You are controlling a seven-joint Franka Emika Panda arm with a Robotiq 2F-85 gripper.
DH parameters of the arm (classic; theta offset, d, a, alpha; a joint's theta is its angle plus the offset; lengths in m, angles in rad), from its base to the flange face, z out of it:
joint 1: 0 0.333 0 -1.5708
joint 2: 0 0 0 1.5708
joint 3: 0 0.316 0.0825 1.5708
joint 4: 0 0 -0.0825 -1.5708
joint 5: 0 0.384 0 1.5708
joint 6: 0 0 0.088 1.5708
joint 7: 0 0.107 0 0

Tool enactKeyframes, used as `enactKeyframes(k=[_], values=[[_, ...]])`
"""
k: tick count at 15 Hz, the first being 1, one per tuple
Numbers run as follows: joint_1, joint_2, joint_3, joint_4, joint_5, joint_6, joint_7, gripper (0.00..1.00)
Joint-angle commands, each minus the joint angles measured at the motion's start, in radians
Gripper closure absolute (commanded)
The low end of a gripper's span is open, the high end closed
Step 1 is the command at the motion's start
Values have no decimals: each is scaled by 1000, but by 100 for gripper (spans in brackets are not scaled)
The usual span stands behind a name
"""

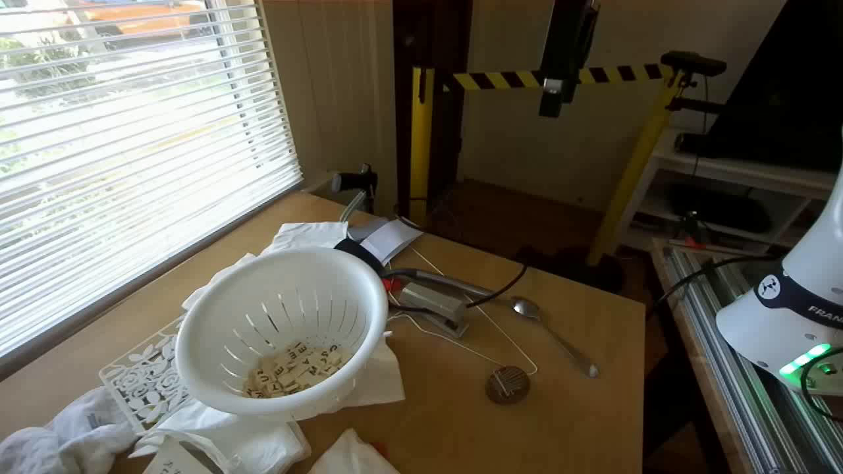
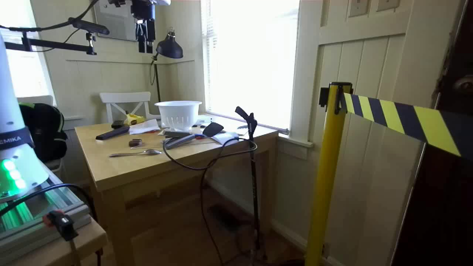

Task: Put the black cable inside the white bowl.

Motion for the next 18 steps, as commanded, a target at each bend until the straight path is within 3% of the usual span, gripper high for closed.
enactKeyframes(k=[1,5,12,18], values=[[-9,0,8,2,3,-3,-3,0],[-9,0,8,2,3,-3,-3,0],[-103,-18,50,-209,-34,104,366,0],[-164,-7,88,-446,-92,357,662,0]])
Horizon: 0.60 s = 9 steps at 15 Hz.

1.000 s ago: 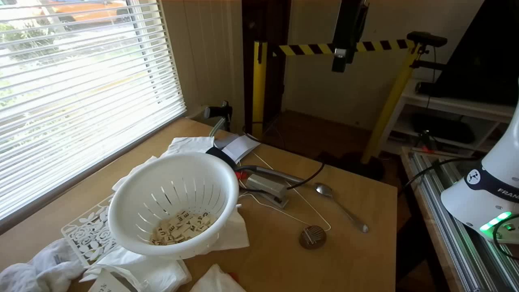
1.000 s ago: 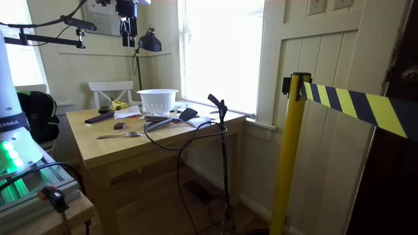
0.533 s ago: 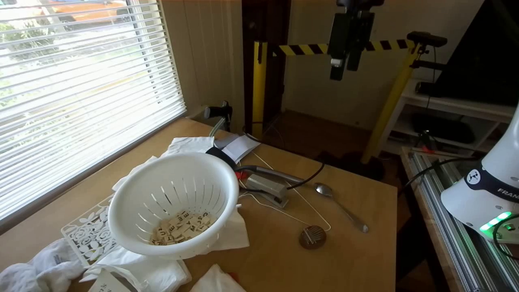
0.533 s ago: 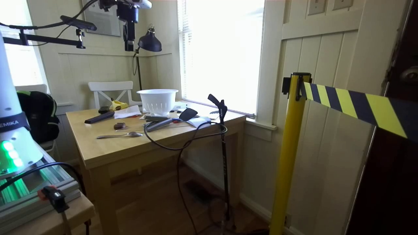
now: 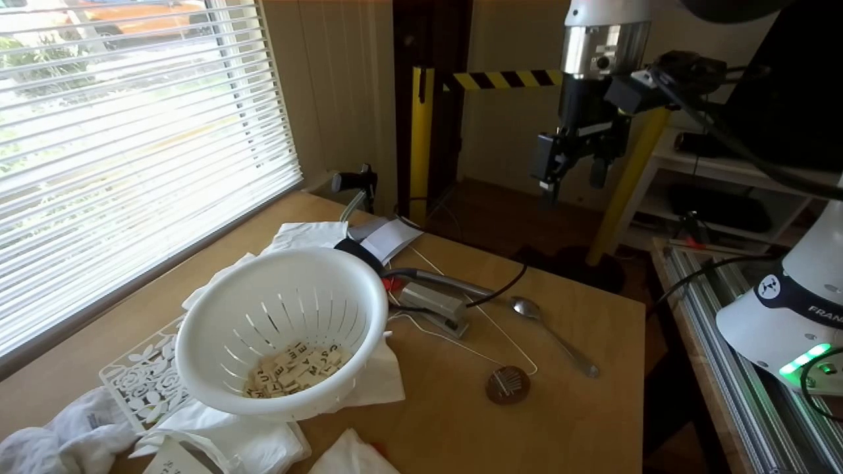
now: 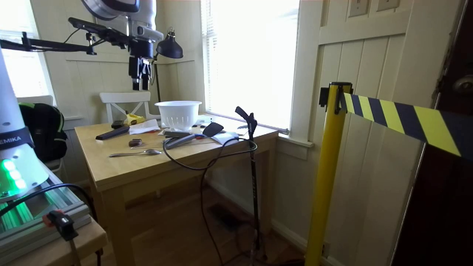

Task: Put the black cable inside the white bowl.

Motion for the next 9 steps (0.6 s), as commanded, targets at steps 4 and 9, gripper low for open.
enactKeyframes(k=[4,9], values=[[-27,2,6,-129,-50,128,151,0],[-61,43,20,-125,-77,141,233,0]])
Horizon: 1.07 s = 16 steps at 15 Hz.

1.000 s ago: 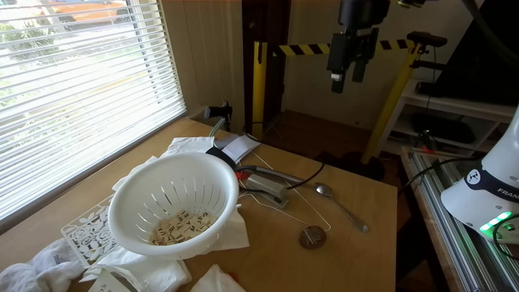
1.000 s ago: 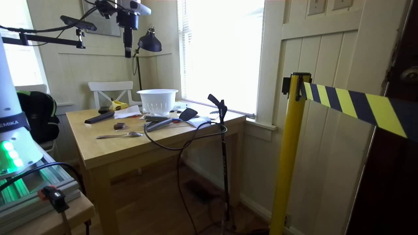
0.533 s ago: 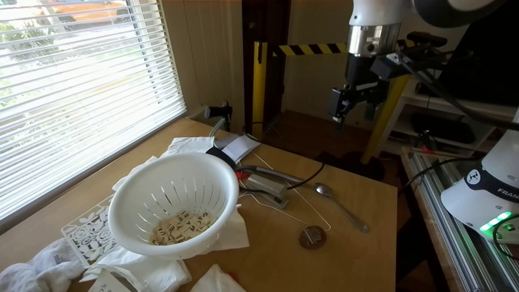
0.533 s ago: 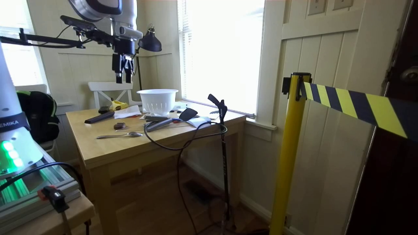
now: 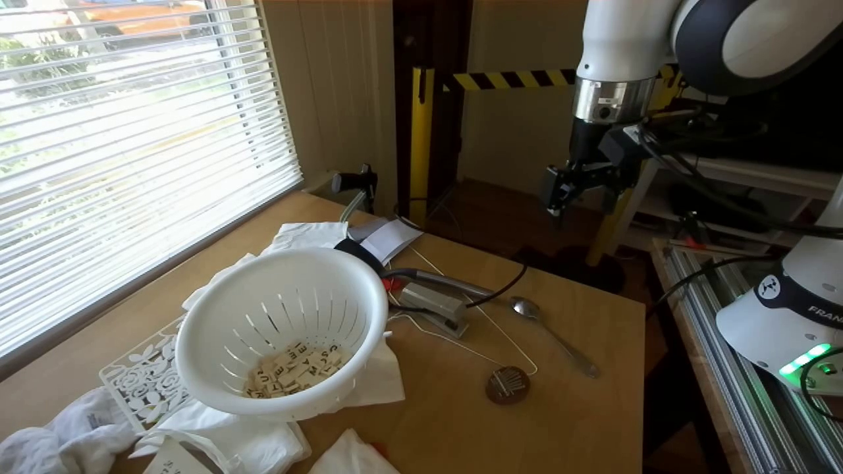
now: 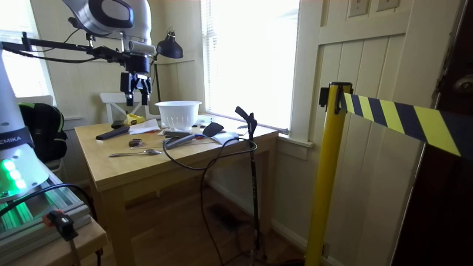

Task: Put the black cable inside the white bowl.

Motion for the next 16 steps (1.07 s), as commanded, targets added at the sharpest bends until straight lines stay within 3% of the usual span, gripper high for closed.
enactKeyframes(k=[1,6,10,16], values=[[-26,69,-15,13,2,14,92,0],[-61,221,-63,11,17,143,282,0],[-34,373,-106,14,77,320,422,0],[27,555,-137,61,281,485,437,0]])
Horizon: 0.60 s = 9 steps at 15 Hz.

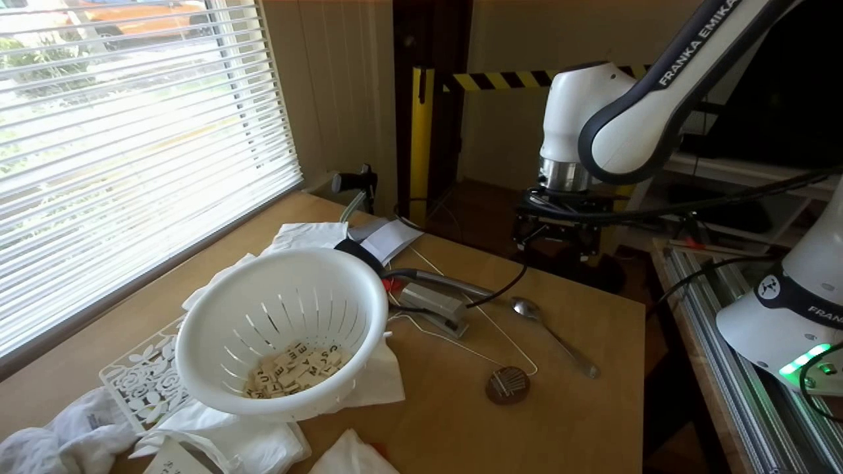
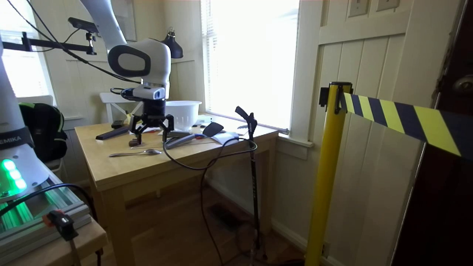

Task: Put the black cable inside the white bowl.

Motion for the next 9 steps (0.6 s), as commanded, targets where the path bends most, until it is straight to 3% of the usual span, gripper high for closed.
enactKeyframes(k=[1,9], values=[[46,102,-22,47,112,81,12,0],[91,221,-47,104,158,194,37,0]])
